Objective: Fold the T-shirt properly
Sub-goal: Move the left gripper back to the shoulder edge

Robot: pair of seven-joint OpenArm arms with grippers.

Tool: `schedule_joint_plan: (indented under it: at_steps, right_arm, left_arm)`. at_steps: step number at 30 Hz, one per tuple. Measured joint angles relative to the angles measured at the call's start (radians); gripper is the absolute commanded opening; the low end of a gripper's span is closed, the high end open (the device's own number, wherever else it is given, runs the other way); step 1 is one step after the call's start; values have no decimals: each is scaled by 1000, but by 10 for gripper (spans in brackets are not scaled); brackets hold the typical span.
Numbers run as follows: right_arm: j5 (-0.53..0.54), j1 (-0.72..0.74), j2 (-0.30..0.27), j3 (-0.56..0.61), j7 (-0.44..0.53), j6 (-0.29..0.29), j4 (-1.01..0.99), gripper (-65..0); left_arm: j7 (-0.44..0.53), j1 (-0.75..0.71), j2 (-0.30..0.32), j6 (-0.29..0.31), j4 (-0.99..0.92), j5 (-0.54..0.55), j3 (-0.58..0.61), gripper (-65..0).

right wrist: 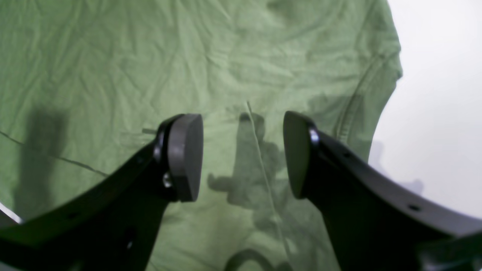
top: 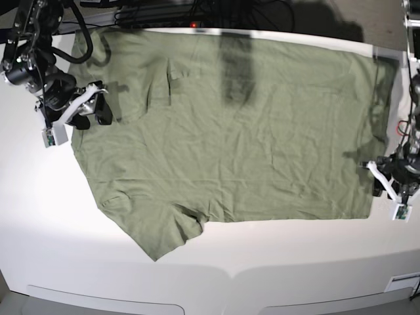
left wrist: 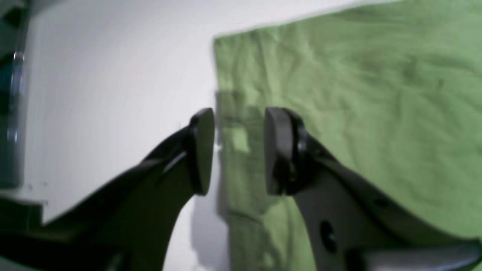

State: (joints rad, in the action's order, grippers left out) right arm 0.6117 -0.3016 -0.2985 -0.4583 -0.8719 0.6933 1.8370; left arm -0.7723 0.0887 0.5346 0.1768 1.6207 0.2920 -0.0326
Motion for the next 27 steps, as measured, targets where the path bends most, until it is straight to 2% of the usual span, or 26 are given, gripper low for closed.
schedule_joint_plan:
  at_steps: [4, 7, 10, 13, 19, 21, 24, 27]
  right_arm:
    - [8, -75, 3, 0, 2, 0, 67, -308]
    - [-1, -154, 3, 0, -1, 0, 123, -308]
    - [-5, -212, 3, 0, 6, 0, 145, -308]
    - [-77, -236, 5, 0, 37, 0, 146, -308]
    - [-93, -235, 2, 0, 45, 0, 131, -308]
    - [-93, -236, 3, 1, 43, 0, 110, -308]
    - [-94, -236, 2, 1, 36, 0, 76, -308]
    - [-97, -236, 3, 1, 45, 0, 40, -308]
  left_arm:
    - [-72, -175, -8, -50, 254, -92, 1, -435]
    - [-83, -312, -37, -100, 358, -175, 1, -435]
    - [-65, -416, -70, -119, 369, -246, 0, -435]
    - [26, -522, -92, -126, 348, -283, 0, -435]
    - [118, -537, -182, -126, 196, -288, -2, -435]
    - [116, -531, -211, -128, 151, -295, -2, -435]
    - [98, -521, -243, -130, 151, -364, -3, -435]
    - [100, -521, -249, -129, 153, -352, -3, -435]
